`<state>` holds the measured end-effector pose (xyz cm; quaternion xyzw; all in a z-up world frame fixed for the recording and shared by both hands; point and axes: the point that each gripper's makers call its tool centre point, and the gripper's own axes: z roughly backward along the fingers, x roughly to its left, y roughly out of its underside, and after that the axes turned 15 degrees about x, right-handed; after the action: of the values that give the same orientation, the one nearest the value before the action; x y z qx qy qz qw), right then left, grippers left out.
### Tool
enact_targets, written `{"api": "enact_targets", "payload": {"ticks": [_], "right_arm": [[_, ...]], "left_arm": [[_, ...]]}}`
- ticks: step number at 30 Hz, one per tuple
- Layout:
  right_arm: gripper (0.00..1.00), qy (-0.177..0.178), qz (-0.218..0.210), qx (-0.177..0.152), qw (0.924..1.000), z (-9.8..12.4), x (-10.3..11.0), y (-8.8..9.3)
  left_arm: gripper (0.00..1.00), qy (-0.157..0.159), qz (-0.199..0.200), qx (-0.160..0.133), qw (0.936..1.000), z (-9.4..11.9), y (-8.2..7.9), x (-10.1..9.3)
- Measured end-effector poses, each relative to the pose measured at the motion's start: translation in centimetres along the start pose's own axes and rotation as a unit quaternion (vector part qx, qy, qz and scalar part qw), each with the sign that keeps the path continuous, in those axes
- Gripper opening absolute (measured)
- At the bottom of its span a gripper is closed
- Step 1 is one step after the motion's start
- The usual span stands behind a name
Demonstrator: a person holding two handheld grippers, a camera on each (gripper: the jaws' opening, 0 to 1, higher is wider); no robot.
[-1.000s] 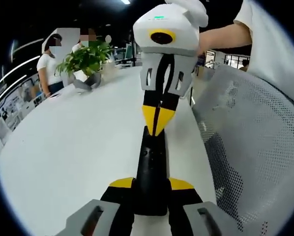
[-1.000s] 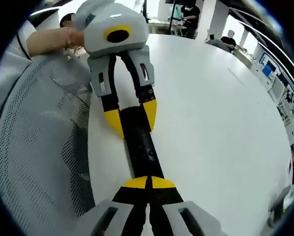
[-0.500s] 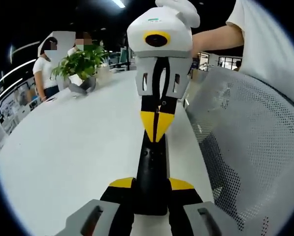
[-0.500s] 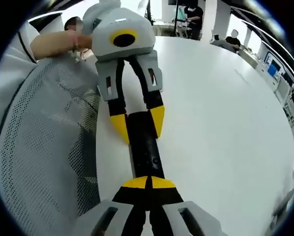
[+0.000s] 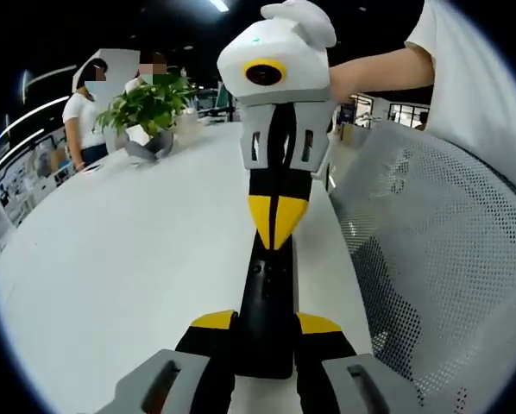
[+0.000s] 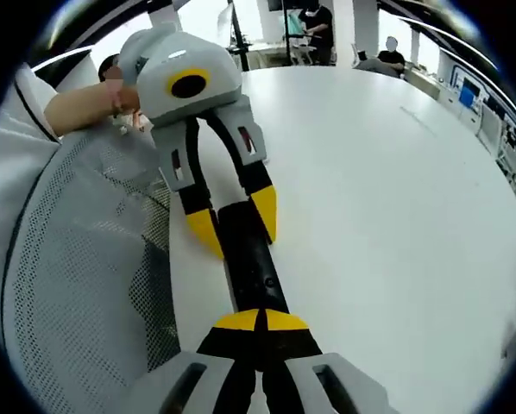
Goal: Press the specified remote control buttons in sequence, fully releasing each button before pressing the next.
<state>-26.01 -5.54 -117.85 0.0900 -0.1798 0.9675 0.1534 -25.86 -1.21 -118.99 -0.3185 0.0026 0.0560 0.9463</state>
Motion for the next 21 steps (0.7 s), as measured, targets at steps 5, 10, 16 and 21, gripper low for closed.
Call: {"api": "enact_targets", "payload": {"ticks": [5, 10, 16, 21], "right_arm": [[0.00, 0.022, -0.005, -0.022, 0.9995, 0.6, -0.4, -0.4], [0.00, 0.051, 0.057, -0.003, 0.9971, 0.2, 0.0, -0.9], [0.00, 0.060, 0.094, 0.024, 0.9935, -0.6, 0.2, -0.8], [0.00, 0.076, 0.122, 0.058, 0.9880, -0.7, 0.2, -0.6]], "left_arm": [[0.25, -0.002, -0.001, -0.001, 1.0000, -0.1, 0.0, 0.1], [0.24, 0.003, 0.001, -0.005, 1.0000, -0.1, 0.0, 0.0], [0.24, 0.002, 0.000, -0.005, 1.0000, -0.1, 0.0, 0.0], [0.24, 0.001, -0.001, -0.005, 1.0000, -0.1, -0.1, 0.0]]}}
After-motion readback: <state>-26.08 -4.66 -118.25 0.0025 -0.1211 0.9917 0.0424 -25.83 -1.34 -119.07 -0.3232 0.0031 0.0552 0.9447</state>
